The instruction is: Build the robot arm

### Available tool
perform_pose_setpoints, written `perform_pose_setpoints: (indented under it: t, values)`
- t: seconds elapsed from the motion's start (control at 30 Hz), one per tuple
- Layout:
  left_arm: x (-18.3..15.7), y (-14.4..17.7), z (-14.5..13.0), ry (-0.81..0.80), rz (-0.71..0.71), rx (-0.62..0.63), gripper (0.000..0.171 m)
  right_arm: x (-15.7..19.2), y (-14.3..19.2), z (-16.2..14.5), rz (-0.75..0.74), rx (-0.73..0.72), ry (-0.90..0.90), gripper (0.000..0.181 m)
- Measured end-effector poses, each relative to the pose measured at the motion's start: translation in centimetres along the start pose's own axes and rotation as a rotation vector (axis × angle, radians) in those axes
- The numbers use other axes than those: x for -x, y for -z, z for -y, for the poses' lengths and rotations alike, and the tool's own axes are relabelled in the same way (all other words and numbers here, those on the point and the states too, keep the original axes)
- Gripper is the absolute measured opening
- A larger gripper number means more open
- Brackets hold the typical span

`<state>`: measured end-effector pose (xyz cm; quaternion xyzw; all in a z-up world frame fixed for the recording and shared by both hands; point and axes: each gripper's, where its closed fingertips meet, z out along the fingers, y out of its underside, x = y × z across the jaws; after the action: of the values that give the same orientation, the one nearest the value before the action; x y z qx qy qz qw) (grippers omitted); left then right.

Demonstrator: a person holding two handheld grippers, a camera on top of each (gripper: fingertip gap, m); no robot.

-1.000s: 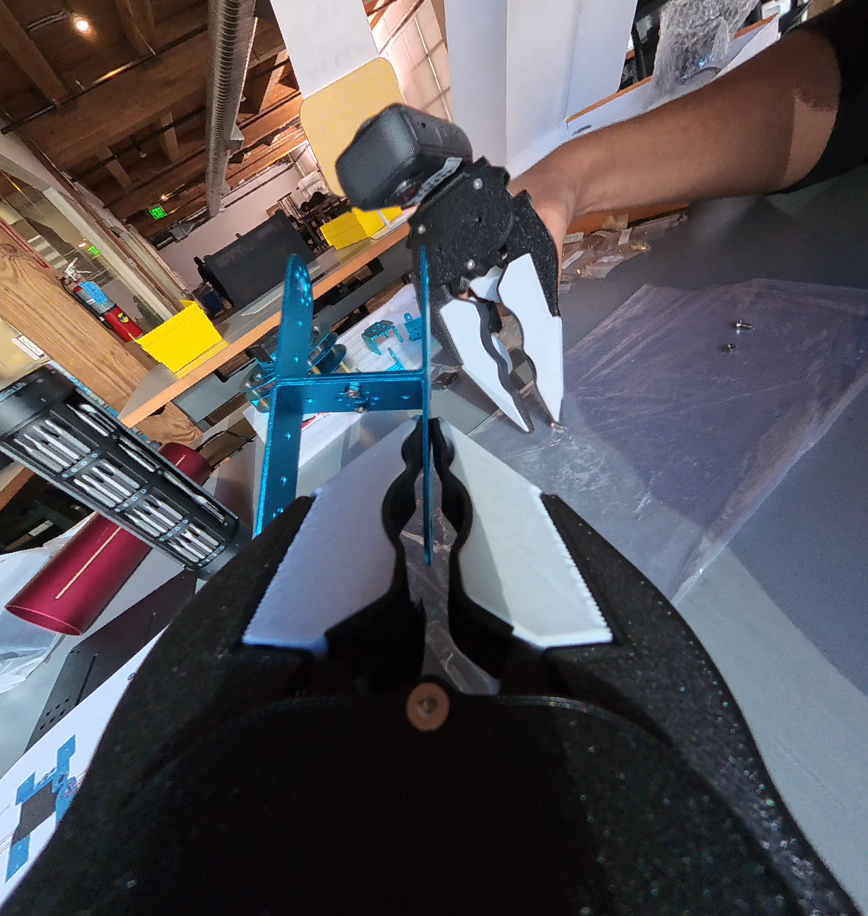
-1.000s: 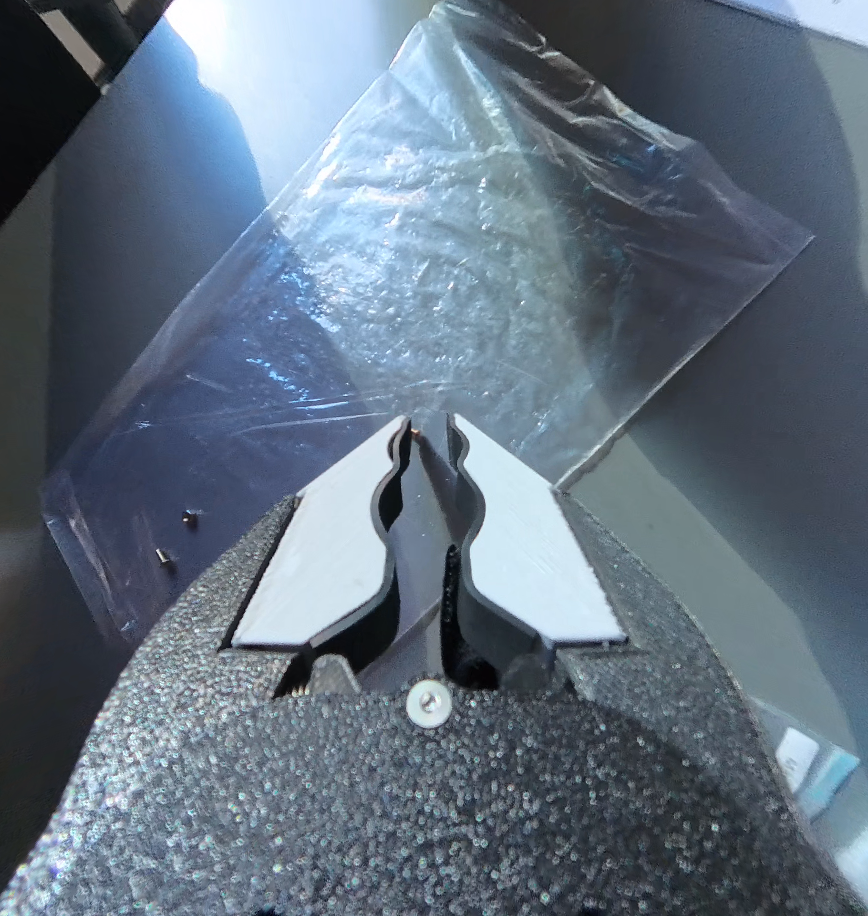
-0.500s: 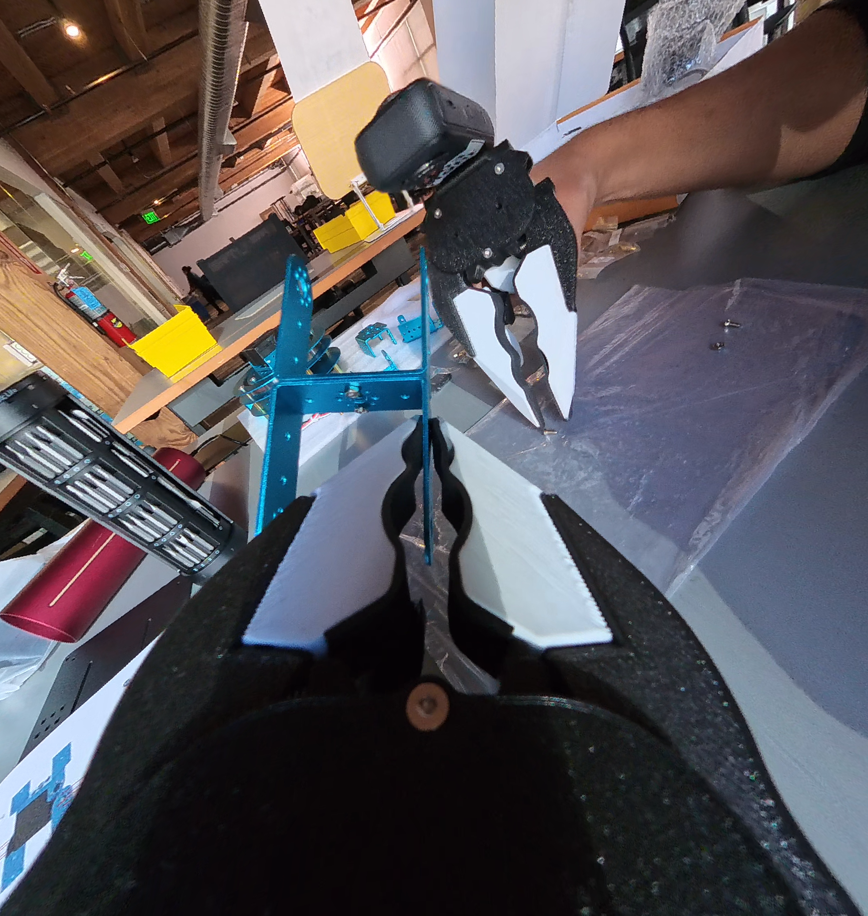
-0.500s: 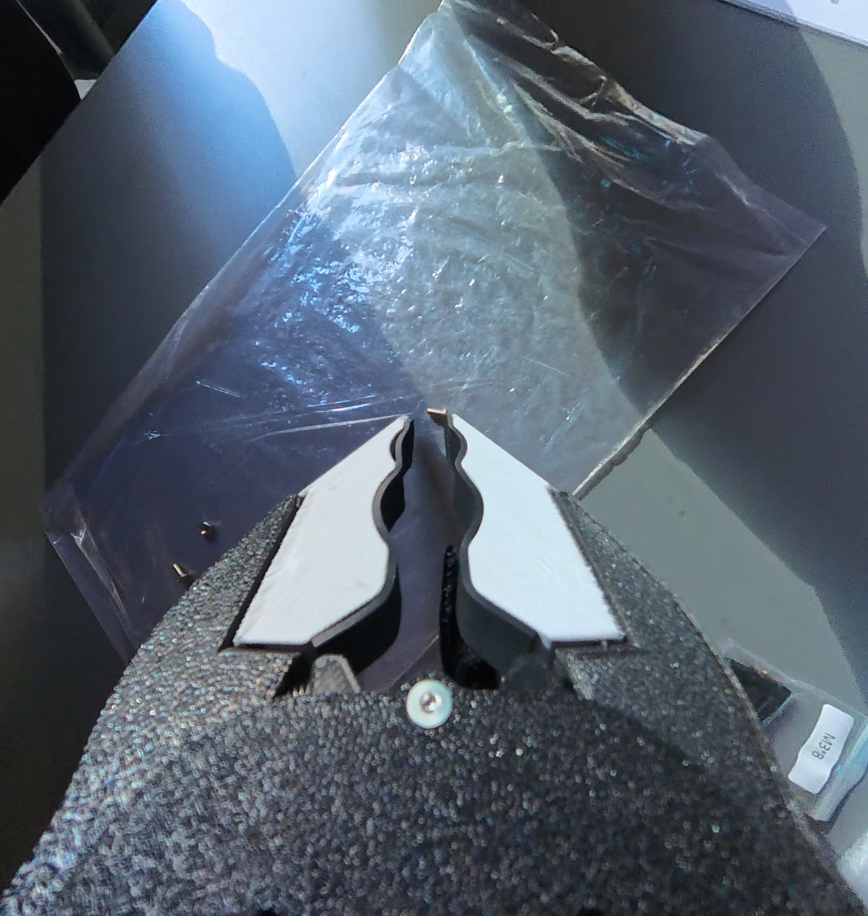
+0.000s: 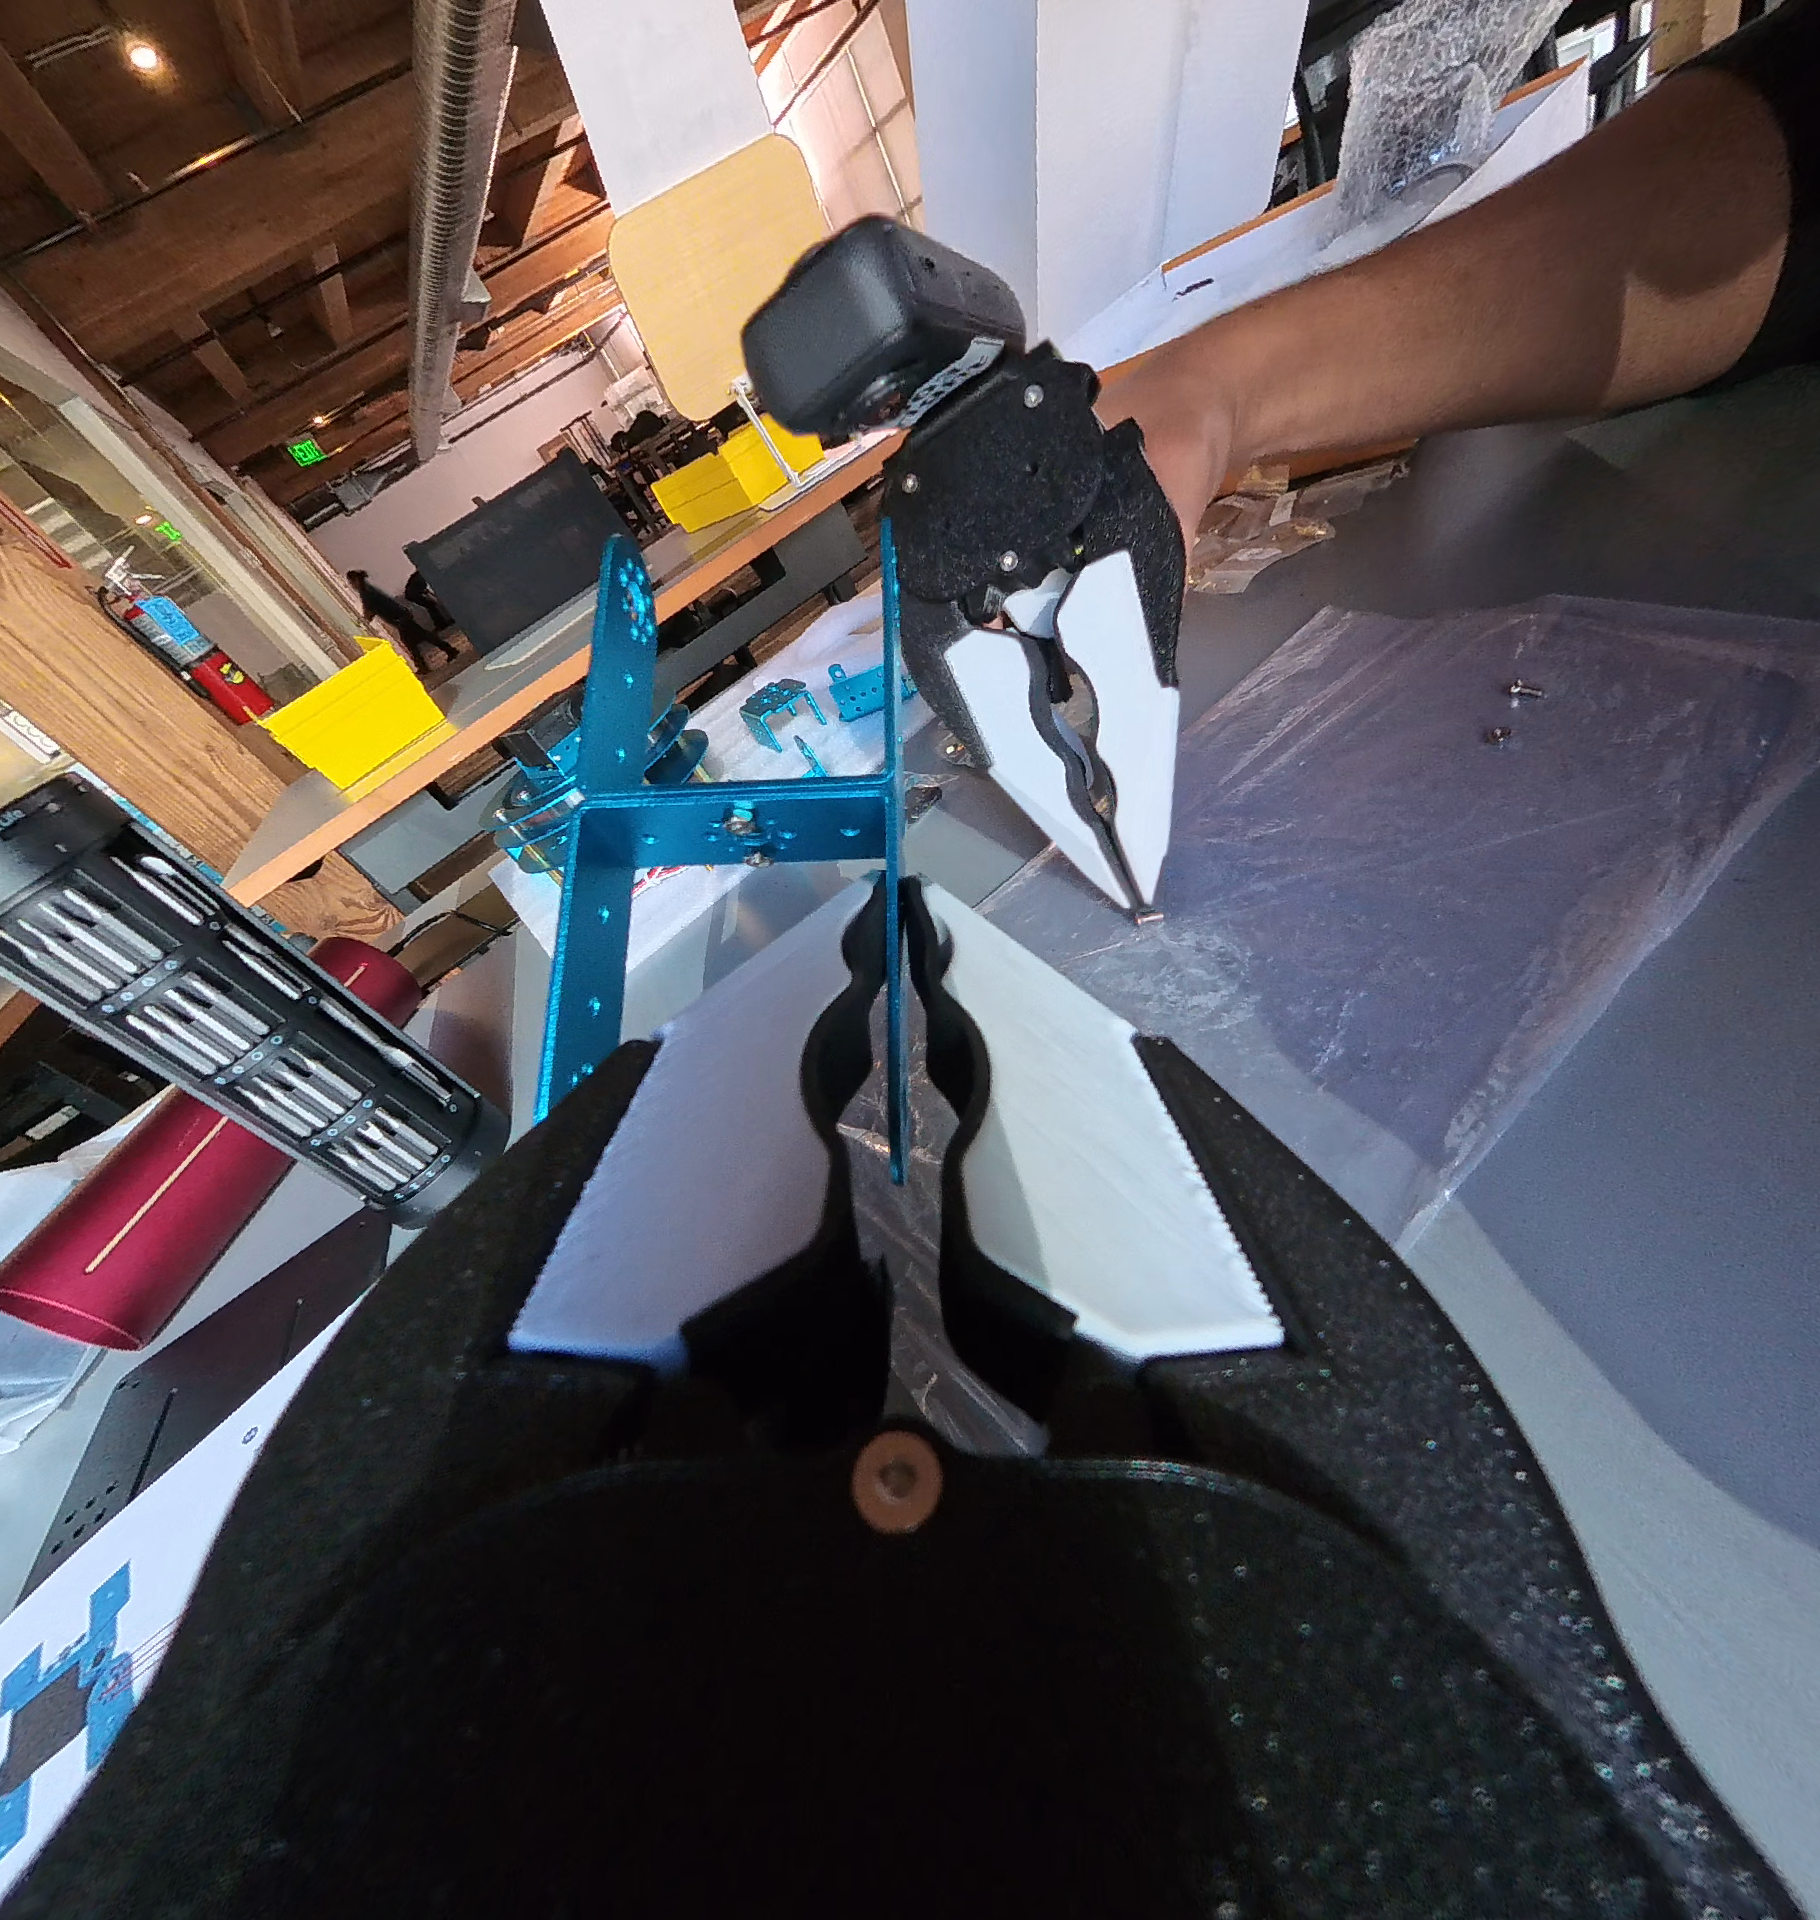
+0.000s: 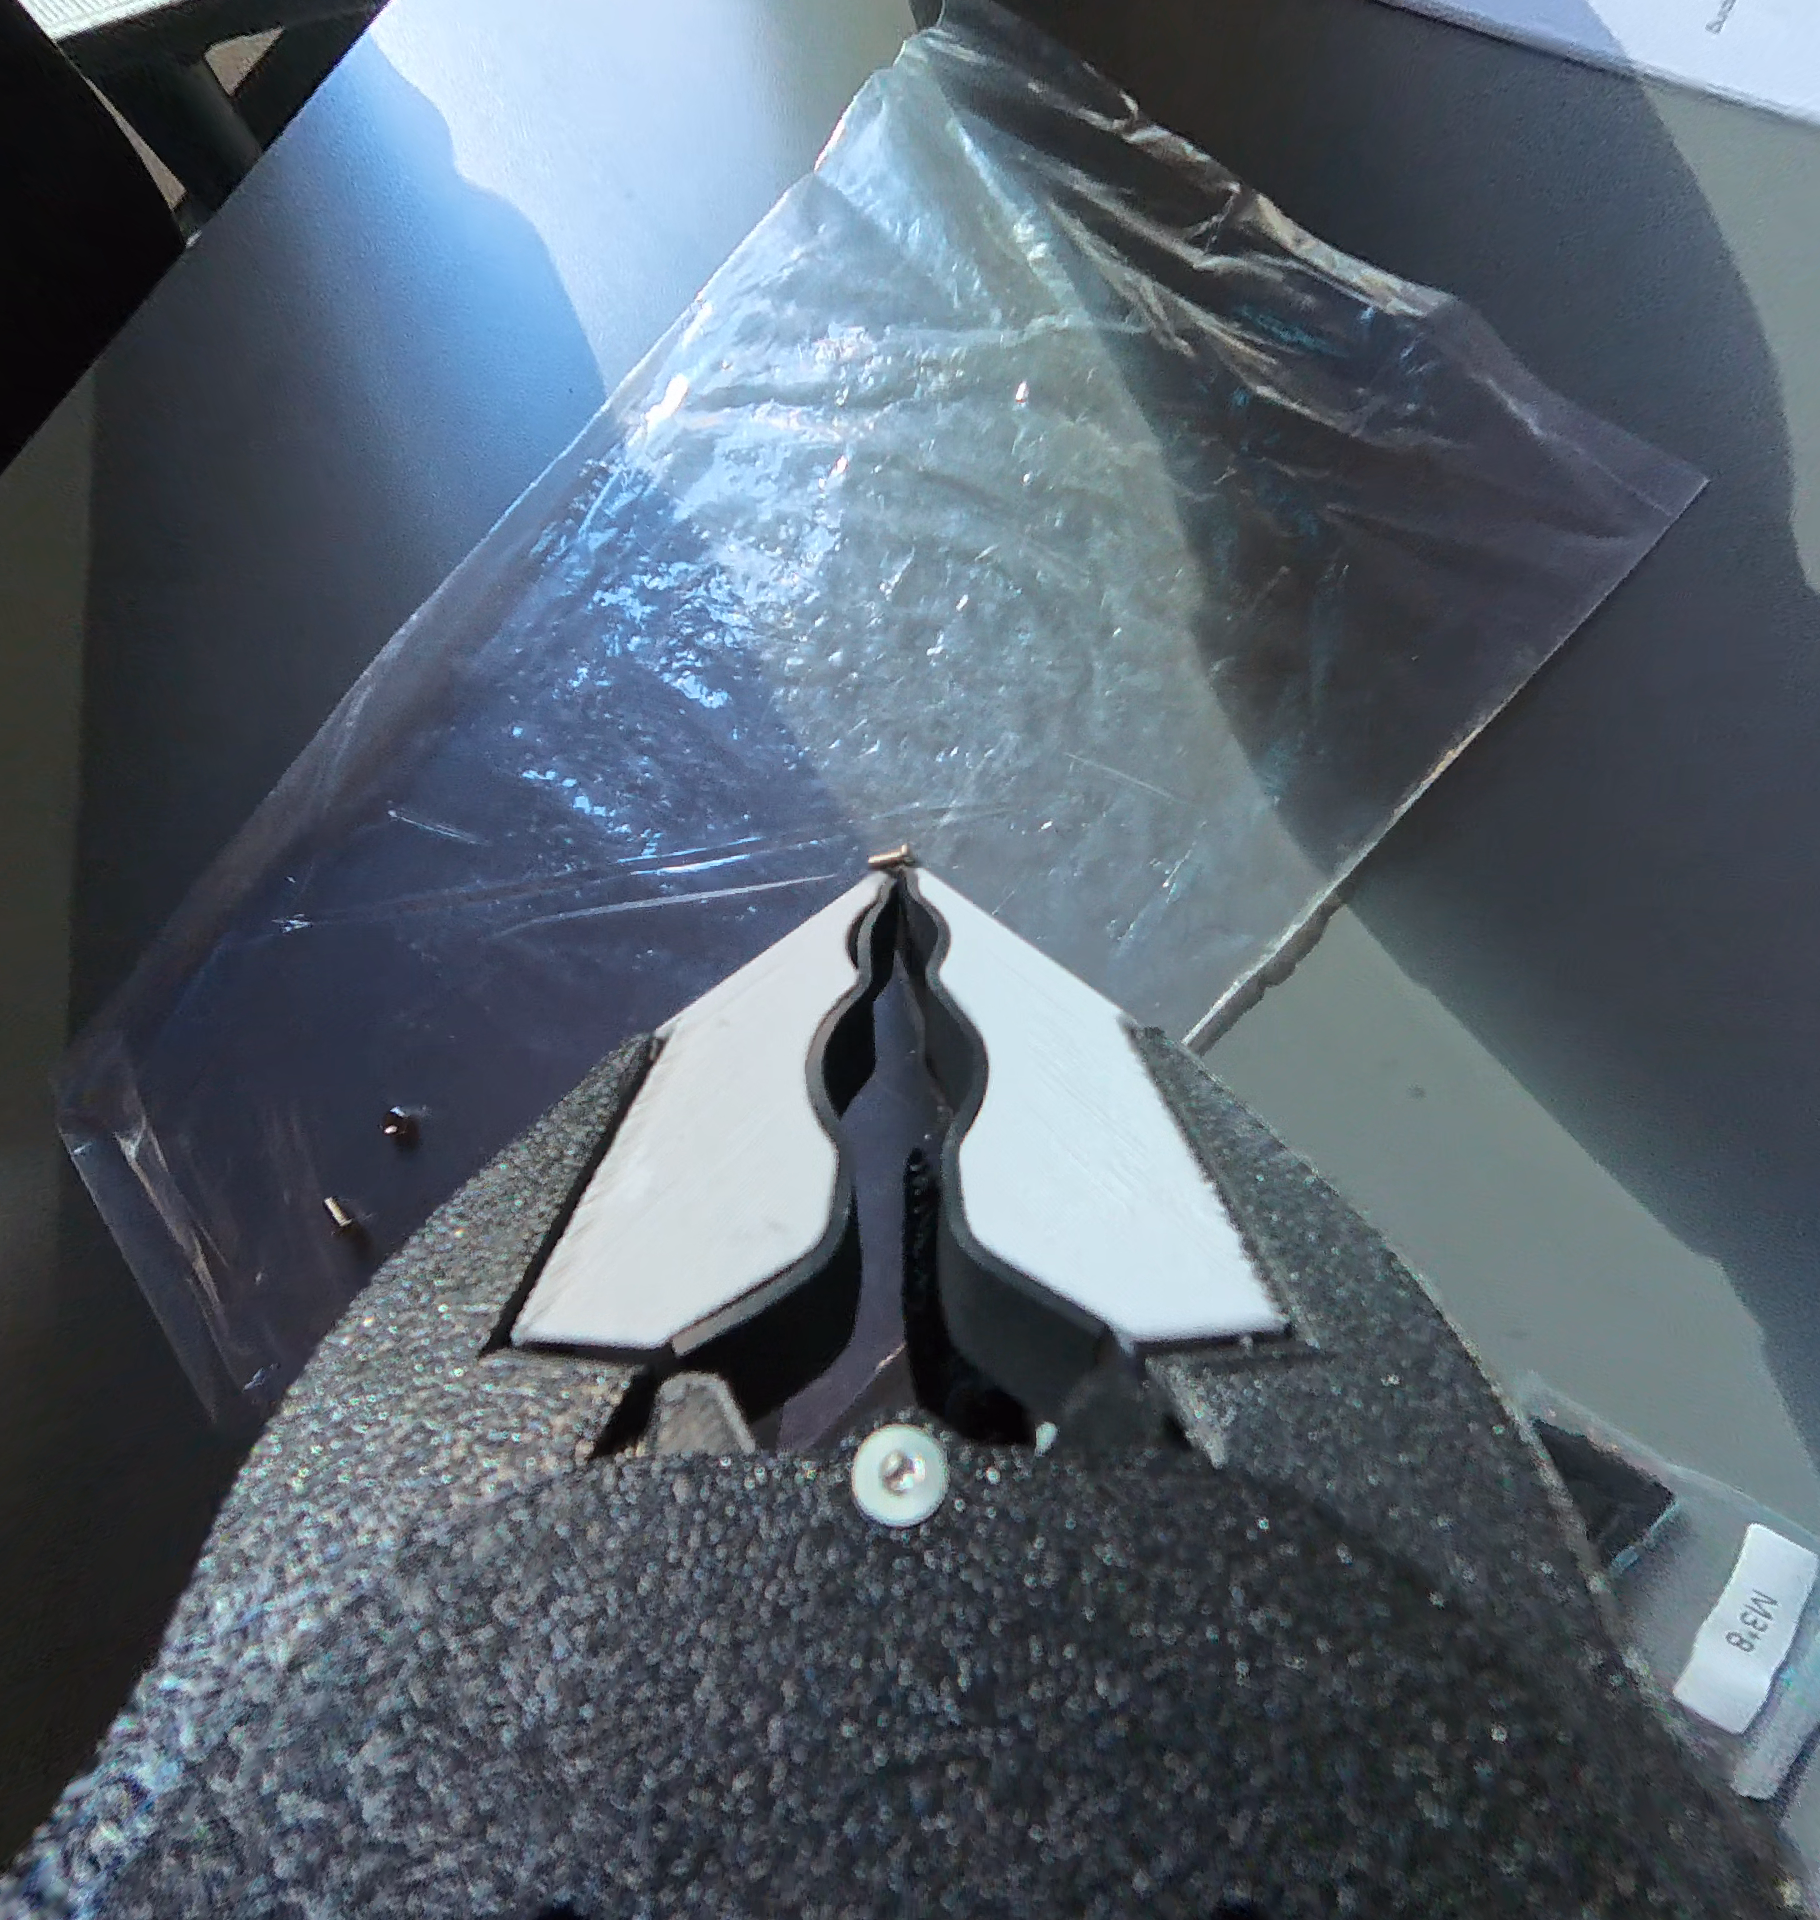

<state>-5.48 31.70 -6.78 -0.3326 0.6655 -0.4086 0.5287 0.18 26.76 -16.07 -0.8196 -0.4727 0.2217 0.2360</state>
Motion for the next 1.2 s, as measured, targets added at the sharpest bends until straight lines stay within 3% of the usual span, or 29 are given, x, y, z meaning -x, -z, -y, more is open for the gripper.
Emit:
perform_pose_setpoints:
  t: [0.33,0.9,1.0,1.2]
  values:
    - [-0.3,-0.2,-0.1,-0.007,-0.008,0.006,0.001,-0.4,-0.2,1.2,0.004,-0.071,-0.032,0.004]
    - [-0.2,0.0,0.0,-0.01,-0.008,0.006,0.001,-0.2,1.1,0.1,0.033,-0.055,-0.031,0.001]
    - [-0.3,0.0,-0.1,-0.014,-0.01,0.008,0.001,-1.0,1.4,-1.2,-0.015,0.017,-0.02,0.006]
    - [-0.3,0.0,-0.1,-0.016,-0.014,0.011,0.001,-0.7,1.2,-1.1,0.019,-0.015,-0.034,0.006]
